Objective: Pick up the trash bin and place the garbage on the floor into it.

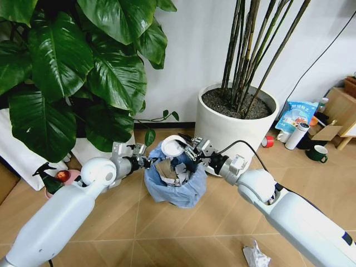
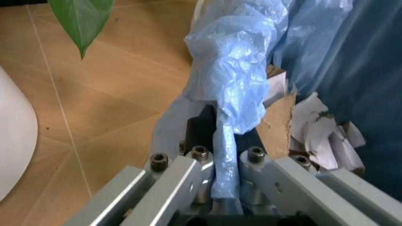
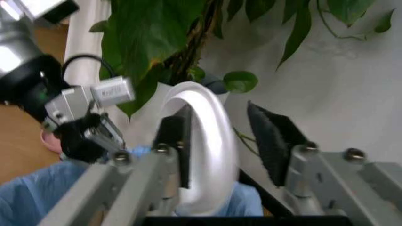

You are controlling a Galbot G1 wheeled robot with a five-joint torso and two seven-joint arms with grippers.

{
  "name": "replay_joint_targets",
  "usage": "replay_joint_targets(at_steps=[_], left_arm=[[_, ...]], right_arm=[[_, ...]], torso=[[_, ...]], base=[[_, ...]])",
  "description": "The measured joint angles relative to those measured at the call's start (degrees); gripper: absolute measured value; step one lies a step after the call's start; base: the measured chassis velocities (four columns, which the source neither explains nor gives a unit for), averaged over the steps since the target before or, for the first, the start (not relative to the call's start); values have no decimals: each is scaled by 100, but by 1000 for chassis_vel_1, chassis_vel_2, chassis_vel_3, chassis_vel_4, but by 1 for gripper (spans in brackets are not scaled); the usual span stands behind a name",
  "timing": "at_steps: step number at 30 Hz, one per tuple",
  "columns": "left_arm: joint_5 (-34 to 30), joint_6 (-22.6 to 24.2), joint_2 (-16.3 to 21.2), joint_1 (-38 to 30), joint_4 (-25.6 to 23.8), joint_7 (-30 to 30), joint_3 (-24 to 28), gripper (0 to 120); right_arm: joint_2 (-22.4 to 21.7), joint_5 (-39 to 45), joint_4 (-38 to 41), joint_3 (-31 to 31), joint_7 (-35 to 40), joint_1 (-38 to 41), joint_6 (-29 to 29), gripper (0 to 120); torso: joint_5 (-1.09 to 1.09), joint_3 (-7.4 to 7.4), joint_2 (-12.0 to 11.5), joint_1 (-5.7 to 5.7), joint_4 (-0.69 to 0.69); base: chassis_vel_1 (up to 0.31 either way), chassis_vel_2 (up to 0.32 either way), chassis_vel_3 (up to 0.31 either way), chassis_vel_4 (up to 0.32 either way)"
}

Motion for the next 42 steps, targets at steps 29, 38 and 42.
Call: replay_joint_targets(at_steps=[29, 38, 42], left_arm=[[272, 0, 263, 986, -562, 26, -707, 0], [309, 0, 317, 1126, -701, 54, -827, 0], [373, 0, 314, 1124, -688, 130, -827, 0]], right_arm=[[-601, 1571, 837, 1165, 1732, -1621, -1002, 100], [-617, 940, 553, 2802, 892, -3803, -358, 100], [-383, 629, 269, 3290, 536, -4633, -51, 100]], torso=[[1, 0, 1, 0, 1], [1, -1, 1, 0, -3], [1, -1, 1, -1, 0]], base=[[0, 0, 0, 0], [0, 0, 0, 0], [0, 0, 0, 0]])
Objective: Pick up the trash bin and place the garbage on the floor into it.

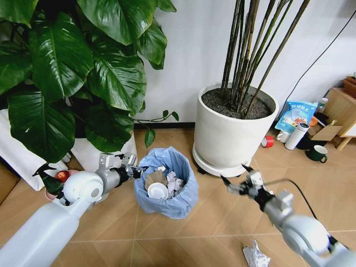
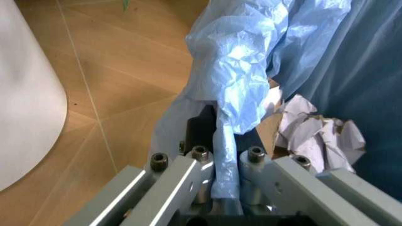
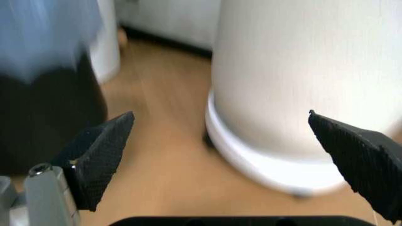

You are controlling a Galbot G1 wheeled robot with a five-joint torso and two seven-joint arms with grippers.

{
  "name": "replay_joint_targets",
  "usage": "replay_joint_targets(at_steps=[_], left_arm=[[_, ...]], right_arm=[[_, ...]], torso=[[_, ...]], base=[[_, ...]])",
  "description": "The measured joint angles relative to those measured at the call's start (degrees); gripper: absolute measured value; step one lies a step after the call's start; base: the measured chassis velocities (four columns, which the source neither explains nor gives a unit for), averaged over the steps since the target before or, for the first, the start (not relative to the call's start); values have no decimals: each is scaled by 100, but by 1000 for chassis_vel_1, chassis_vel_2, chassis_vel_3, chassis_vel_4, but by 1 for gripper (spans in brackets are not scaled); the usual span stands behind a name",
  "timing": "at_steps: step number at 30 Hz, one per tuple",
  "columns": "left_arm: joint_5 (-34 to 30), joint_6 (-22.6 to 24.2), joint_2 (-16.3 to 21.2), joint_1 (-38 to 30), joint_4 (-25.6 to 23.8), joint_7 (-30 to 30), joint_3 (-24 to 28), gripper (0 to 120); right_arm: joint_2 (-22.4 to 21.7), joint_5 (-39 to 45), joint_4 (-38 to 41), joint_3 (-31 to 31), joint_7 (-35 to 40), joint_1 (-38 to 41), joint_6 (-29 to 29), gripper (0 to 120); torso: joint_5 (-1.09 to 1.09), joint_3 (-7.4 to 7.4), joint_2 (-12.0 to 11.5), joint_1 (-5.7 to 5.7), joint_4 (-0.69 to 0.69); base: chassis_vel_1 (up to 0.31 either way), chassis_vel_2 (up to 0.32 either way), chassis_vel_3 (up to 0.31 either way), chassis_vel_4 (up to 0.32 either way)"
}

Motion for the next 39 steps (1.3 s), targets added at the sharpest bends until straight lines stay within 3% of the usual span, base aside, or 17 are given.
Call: replay_joint_targets(at_steps=[7, 17, 34, 37, 39], left_arm=[[84, 0, -39, -91, 99, 105, 85, 0], [92, 0, -48, -112, 101, 113, 147, 0], [73, 0, -3, -122, 16, 95, 198, 0], [71, 0, -1, -118, 9, 93, 198, 0], [70, 0, 2, -120, 9, 96, 196, 0]], right_arm=[[460, -449, -973, 251, -446, -982, 580, 100], [692, -528, -1786, 207, -497, -1128, 699, 100], [989, -450, -2834, -489, -510, -453, 639, 100], [1027, -506, -2976, -589, -491, -336, 631, 95], [1134, -610, -3158, -697, -483, -176, 640, 84]], torso=[[0, 0, 0, 0, -1], [-1, 1, 0, 0, 0], [0, 1, -1, 1, 0], [-1, 1, -1, 1, 0], [0, 1, -1, 1, 0]], base=[[0, 0, 0, 0], [0, 0, 0, 0], [0, 0, 0, 0], [0, 0, 0, 0], [0, 0, 0, 0]])
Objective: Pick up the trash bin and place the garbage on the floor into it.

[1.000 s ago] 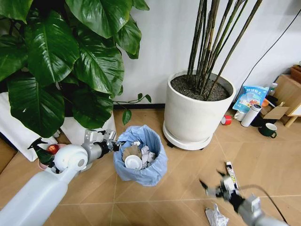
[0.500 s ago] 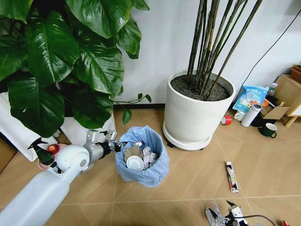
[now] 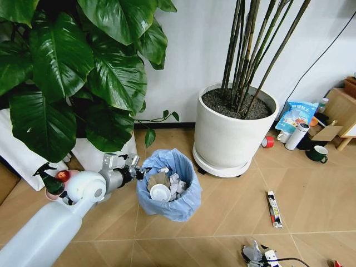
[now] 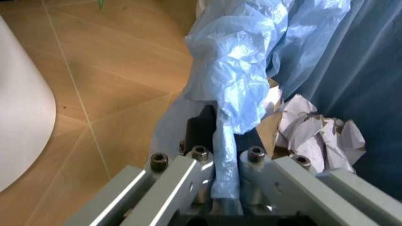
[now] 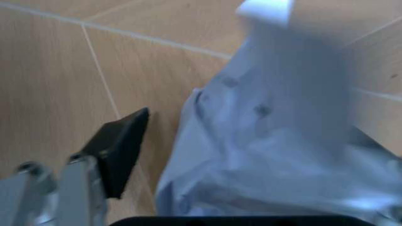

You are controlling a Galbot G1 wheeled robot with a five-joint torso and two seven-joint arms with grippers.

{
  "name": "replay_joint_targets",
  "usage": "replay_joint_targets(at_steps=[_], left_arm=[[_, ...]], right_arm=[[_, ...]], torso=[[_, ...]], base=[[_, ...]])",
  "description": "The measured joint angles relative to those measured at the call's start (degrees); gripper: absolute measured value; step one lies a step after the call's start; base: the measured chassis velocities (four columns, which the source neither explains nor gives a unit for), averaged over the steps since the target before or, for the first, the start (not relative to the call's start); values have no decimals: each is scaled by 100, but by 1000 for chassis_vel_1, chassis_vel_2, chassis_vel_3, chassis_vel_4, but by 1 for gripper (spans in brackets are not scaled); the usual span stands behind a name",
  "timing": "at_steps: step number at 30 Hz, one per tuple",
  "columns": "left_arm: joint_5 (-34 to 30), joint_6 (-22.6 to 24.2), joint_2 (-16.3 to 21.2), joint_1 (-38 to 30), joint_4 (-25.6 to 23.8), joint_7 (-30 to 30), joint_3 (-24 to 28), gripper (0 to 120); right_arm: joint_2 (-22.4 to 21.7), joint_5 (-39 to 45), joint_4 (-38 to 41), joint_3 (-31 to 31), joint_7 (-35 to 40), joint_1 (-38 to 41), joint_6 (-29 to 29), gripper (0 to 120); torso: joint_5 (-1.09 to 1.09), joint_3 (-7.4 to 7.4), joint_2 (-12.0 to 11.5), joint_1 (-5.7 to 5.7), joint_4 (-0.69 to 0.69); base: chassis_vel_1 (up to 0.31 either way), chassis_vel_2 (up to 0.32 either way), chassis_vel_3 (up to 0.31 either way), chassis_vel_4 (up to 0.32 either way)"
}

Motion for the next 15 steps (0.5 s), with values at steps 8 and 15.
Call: replay_joint_targets(at_steps=[8, 15], left_arm=[[-7, 0, 6, 0, -12, -4, 0, 0], [-10, 0, -4, 0, -30, -23, 1, 0]], right_arm=[[151, -18, -236, -142, -9, 232, 23, 55], [196, 53, -348, -138, -9, 348, 46, 30]], torso=[[-1, 0, 0, 0, 0], [-1, 0, 0, 0, 0]], base=[[0, 0, 0, 0], [0, 0, 0, 0]])
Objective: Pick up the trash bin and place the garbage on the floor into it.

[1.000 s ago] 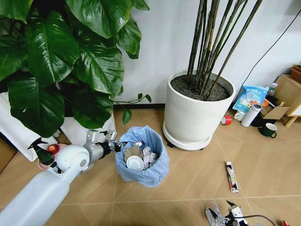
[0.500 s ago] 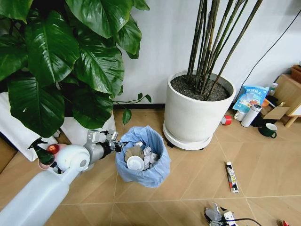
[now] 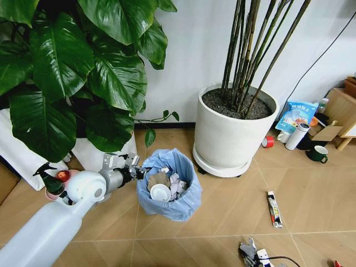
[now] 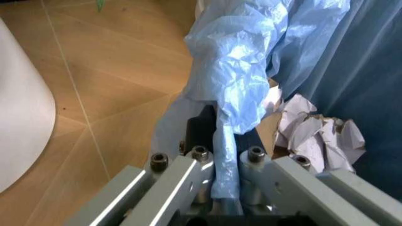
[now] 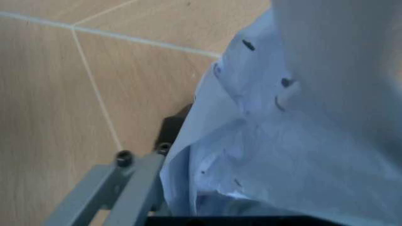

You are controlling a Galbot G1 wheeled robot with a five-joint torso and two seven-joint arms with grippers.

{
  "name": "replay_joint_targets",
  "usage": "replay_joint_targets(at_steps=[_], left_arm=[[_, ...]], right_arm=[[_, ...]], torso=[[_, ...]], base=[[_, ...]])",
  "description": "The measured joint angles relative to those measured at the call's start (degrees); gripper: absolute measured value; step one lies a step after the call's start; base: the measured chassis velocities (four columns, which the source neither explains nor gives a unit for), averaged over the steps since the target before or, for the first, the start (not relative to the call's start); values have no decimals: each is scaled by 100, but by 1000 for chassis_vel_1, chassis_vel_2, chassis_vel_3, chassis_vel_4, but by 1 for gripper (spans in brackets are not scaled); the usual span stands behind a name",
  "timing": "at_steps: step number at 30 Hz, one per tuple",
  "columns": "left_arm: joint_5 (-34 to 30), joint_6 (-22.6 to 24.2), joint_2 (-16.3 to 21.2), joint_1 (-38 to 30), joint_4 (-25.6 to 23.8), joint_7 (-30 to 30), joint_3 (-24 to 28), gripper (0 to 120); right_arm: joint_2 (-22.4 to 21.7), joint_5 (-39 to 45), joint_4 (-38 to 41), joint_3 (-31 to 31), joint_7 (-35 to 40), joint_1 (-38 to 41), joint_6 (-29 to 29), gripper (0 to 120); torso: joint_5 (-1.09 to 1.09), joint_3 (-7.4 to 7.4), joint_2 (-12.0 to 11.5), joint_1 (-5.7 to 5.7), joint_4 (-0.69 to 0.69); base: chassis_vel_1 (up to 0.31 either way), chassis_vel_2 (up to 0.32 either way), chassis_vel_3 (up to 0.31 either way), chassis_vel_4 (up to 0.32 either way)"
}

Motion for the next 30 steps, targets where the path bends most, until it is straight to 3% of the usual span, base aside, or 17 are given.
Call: replay_joint_targets(at_steps=[1, 5, 8, 15, 22, 28, 30], left_arm=[[1, 0, -4, 12, -9, -2, 0, 0], [4, 0, -12, 37, -21, -11, 3, 0], [6, 0, -18, 52, -42, -28, 5, 0], [7, 0, 13, 124, -102, -38, 0, 0], [56, 0, -2, 176, -146, -45, 51, 0], [116, 0, -13, 203, -147, -25, 102, 0], [131, 0, -44, 200, -147, -19, 156, 0]], right_arm=[[-8, 27, 5, 13, 2, 6, 4, 23], [-15, 54, 53, 40, 7, -1, 9, 16], [20, 60, 147, 125, 16, -22, 27, 1], [-127, 143, 955, 578, 90, 13, 77, 0], [-546, 205, 2477, 1068, 144, 339, 69, 0], [-902, 569, 3325, 1023, 297, 759, -195, 0], [-1080, 879, 3768, 758, 408, 1203, -479, 0]], torso=[[0, 0, 0, 0, 0], [0, 0, 0, 0, 0], [0, 0, 0, 0, 0], [0, 0, 0, 0, 0], [0, 0, 0, 0, 1], [-1, 0, 0, 0, 0], [0, 0, 0, 0, 0]], base=[[0, 0, 0, 0], [0, 0, 0, 0], [0, 0, 0, 0], [0, 0, 0, 0], [0, 0, 0, 0], [0, 0, 0, 0], [0, 0, 0, 0]])
